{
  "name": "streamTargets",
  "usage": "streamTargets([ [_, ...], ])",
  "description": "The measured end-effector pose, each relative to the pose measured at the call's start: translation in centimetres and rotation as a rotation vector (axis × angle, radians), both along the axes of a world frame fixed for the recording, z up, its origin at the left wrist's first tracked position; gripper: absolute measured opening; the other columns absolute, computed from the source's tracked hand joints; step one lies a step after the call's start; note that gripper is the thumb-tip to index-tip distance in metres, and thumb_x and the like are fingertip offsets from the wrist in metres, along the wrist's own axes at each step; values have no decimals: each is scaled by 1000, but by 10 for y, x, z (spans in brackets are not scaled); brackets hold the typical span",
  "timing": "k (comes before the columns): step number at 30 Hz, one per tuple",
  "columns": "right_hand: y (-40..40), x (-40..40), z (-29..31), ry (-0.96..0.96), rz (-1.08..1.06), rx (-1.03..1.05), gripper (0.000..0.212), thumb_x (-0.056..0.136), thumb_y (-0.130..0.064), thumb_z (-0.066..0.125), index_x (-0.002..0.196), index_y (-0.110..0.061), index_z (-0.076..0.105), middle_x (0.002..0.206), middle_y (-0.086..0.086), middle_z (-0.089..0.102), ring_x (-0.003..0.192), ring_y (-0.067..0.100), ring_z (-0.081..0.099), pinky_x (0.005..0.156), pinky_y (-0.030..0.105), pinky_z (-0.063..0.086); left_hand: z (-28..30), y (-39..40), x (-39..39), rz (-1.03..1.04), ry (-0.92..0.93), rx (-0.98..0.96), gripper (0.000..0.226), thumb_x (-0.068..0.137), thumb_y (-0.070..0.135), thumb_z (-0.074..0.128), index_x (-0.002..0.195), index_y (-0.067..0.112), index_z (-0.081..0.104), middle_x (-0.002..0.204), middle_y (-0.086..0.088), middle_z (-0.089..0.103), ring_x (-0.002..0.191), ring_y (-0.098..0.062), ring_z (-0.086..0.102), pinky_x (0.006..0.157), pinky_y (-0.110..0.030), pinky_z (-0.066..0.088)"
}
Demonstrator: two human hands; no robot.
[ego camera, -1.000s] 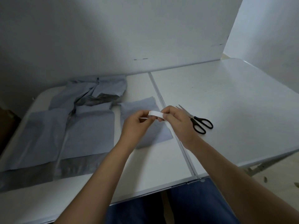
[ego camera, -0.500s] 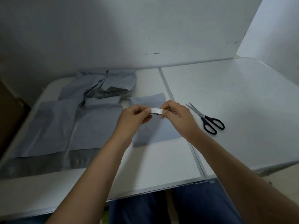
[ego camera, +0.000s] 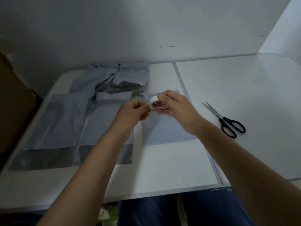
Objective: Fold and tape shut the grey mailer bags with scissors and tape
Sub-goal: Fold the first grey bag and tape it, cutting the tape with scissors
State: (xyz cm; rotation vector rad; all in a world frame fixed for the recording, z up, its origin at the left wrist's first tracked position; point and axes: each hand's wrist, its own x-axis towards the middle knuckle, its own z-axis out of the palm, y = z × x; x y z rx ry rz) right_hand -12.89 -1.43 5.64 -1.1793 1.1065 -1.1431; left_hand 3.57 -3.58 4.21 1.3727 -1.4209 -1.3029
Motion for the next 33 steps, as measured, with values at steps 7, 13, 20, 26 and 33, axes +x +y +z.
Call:
streamTargets([
  [7,-4,10,-25,110,-74,39,19,92,-28,63,97,-10,58,94,12,69,80,19,69,68,25,49,-16,0,5,18,-96,28,14,91,9,61,92,-1,70,80,-8,69,69,-11,61,69,-20,51],
  [13,-2,6,-38,221,-72,75,17,91,-26,64,96,-12,57,98,16,68,84,27,69,65,24,50,-32,0,11,46,-137,105,11,88,12,65,82,6,72,80,-11,71,71,-16,61,79,-35,53],
  [20,1,-3,-46,316,-109,86,19,90,-21,67,89,-3,59,90,14,67,70,10,65,52,8,43,-38,3,16,98,-155,110,15,88,16,66,74,14,71,71,-2,70,67,-11,59,81,-35,53],
  [26,-6,-6,-45,239,-80,160,38,93,-46,56,100,-9,63,96,6,68,81,11,63,70,26,45,-29,-1,19,98,-111,102,14,89,22,65,83,12,73,74,5,71,61,-2,58,76,-25,53],
  [33,-5,-4,-47,208,-171,164,30,86,-37,68,104,-14,63,104,11,67,85,11,58,73,25,45,-28,-1,15,69,-158,73,15,88,28,67,84,15,73,75,7,72,62,-1,58,78,-28,54],
])
